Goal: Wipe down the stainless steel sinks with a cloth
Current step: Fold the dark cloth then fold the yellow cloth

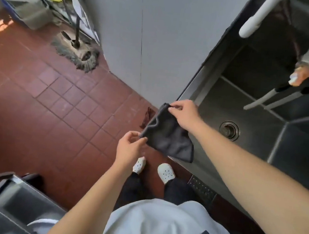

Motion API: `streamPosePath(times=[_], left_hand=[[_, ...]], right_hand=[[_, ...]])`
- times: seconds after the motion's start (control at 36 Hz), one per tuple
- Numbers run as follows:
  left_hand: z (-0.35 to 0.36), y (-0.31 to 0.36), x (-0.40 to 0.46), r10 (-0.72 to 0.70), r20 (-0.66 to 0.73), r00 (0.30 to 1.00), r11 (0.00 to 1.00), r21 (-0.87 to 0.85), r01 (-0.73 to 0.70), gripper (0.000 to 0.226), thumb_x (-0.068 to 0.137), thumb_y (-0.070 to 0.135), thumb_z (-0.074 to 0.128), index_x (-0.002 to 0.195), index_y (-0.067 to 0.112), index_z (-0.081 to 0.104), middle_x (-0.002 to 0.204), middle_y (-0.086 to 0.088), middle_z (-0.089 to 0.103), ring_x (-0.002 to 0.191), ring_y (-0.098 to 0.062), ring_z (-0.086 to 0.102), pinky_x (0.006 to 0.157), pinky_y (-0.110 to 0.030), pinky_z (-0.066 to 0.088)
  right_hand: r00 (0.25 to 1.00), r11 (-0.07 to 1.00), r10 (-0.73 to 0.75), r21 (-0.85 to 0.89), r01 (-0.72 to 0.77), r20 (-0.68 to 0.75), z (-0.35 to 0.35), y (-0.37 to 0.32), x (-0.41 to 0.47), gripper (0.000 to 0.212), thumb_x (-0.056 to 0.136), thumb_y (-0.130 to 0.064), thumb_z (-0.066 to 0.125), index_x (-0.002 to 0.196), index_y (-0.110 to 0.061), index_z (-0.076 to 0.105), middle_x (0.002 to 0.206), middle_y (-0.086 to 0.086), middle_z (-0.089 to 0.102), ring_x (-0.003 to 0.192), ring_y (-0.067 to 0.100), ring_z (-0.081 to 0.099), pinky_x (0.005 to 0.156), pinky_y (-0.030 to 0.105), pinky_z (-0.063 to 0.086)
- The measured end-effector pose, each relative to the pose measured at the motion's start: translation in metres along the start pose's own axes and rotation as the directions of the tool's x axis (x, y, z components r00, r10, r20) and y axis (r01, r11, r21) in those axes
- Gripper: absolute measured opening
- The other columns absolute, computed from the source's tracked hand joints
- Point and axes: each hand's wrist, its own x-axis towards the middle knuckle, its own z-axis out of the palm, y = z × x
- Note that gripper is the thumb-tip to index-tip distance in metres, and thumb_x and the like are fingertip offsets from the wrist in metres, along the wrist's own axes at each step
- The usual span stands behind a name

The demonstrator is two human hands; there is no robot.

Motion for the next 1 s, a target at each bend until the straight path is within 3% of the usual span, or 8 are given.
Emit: streamPosePath(times=[0.06, 0.22, 0.31, 0.42, 0.56, 0.72, 0.89, 1.0], left_hand=[[-0.017, -0.005, 0.024, -0.066, 0.034, 0.997, 0.996, 0.063, 0.063, 0.015, 0.085, 0.007, 0.075, 0.083, 0.016, 0.064, 0.086, -0.011, 0.072, 0.064, -0.019, 0.066, 0.056, -0.031, 0.048], [-0.024, -0.005, 0.056, -0.140, 0.149, 0.979, 0.977, 0.183, 0.112, 0.017, 0.080, 0.008, 0.076, 0.077, 0.018, 0.063, 0.070, -0.001, 0.065, 0.054, -0.009, 0.062, 0.047, -0.021, 0.046], [-0.023, 0.001, 0.053, -0.078, 0.124, 0.989, 0.953, 0.302, 0.037, 0.027, 0.080, 0.021, 0.075, 0.106, 0.024, 0.068, 0.101, 0.001, 0.069, 0.089, -0.012, 0.065, 0.075, -0.027, 0.049], [-0.010, 0.025, 0.038, 0.142, 0.233, 0.962, 0.821, 0.515, -0.246, 0.061, 0.087, 0.039, 0.066, 0.144, 0.029, 0.046, 0.140, 0.006, 0.050, 0.128, -0.016, 0.049, 0.105, -0.036, 0.042], [0.073, 0.061, 0.004, 0.301, 0.558, 0.773, 0.311, 0.709, -0.633, 0.073, 0.092, 0.050, 0.059, 0.155, 0.028, 0.030, 0.164, -0.005, 0.024, 0.153, -0.026, 0.013, 0.124, -0.043, 0.013], [0.191, 0.070, -0.072, 0.166, 0.874, 0.456, 0.031, 0.458, -0.889, 0.078, 0.091, 0.063, 0.053, 0.157, 0.037, 0.020, 0.168, -0.002, 0.009, 0.154, -0.026, 0.000, 0.125, -0.046, 0.006], [0.278, 0.014, -0.179, 0.042, 0.992, 0.117, -0.052, 0.119, -0.991, 0.080, 0.082, 0.081, 0.039, 0.153, 0.047, 0.021, 0.167, 0.006, 0.010, 0.154, -0.018, -0.003, 0.123, -0.046, 0.005], [0.314, -0.064, -0.242, -0.110, 0.993, 0.033, -0.034, 0.030, -0.999, 0.078, 0.085, 0.072, 0.053, 0.152, 0.050, 0.021, 0.167, 0.006, 0.006, 0.154, -0.018, -0.004, 0.123, -0.045, 0.005]], right_hand=[[0.999, 0.976, 0.013, -0.215, -0.020, -0.035, 0.024, 0.005, 0.005, 0.025, 0.095, -0.028, 0.063, 0.118, -0.023, 0.073, 0.120, 0.002, 0.062, 0.119, 0.025, 0.049, 0.104, 0.034, 0.039], [0.990, 0.956, 0.006, -0.291, -0.047, -0.141, 0.030, 0.014, -0.012, 0.048, 0.093, -0.034, 0.063, 0.139, -0.029, 0.054, 0.137, 0.000, 0.048, 0.130, 0.025, 0.040, 0.107, 0.040, 0.031], [0.979, 0.962, 0.089, -0.237, -0.132, -0.186, 0.011, 0.031, -0.034, 0.057, 0.092, -0.036, 0.065, 0.145, -0.027, 0.047, 0.153, 0.001, 0.040, 0.139, 0.026, 0.038, 0.113, 0.045, 0.032], [0.937, 0.943, 0.239, -0.169, -0.287, -0.254, -0.022, 0.057, -0.075, 0.060, 0.094, -0.046, 0.061, 0.149, -0.031, 0.042, 0.163, 0.002, 0.027, 0.148, 0.024, 0.029, 0.118, 0.046, 0.025], [0.861, 0.891, 0.364, -0.136, -0.433, -0.356, -0.071, 0.084, -0.149, 0.065, 0.093, -0.060, 0.051, 0.152, -0.040, 0.031, 0.167, -0.004, 0.012, 0.153, 0.020, 0.011, 0.119, 0.051, 0.016], [0.685, 0.844, 0.471, 0.057, -0.534, -0.556, -0.127, 0.111, -0.259, 0.066, 0.093, -0.058, 0.054, 0.152, -0.041, 0.031, 0.167, -0.006, 0.010, 0.154, 0.019, 0.004, 0.122, 0.052, 0.014], [0.382, 0.834, 0.536, 0.400, -0.381, -0.753, -0.137, 0.163, -0.385, 0.064, 0.092, -0.054, 0.058, 0.150, -0.033, 0.039, 0.160, -0.005, 0.029, 0.149, 0.012, 0.018, 0.120, 0.035, 0.019], [0.264, 0.737, 0.653, 0.515, -0.438, -0.710, -0.130, 0.218, -0.455, 0.067, 0.092, -0.055, 0.055, 0.153, -0.036, 0.033, 0.163, -0.006, 0.023, 0.152, 0.018, 0.012, 0.119, 0.037, 0.018]])
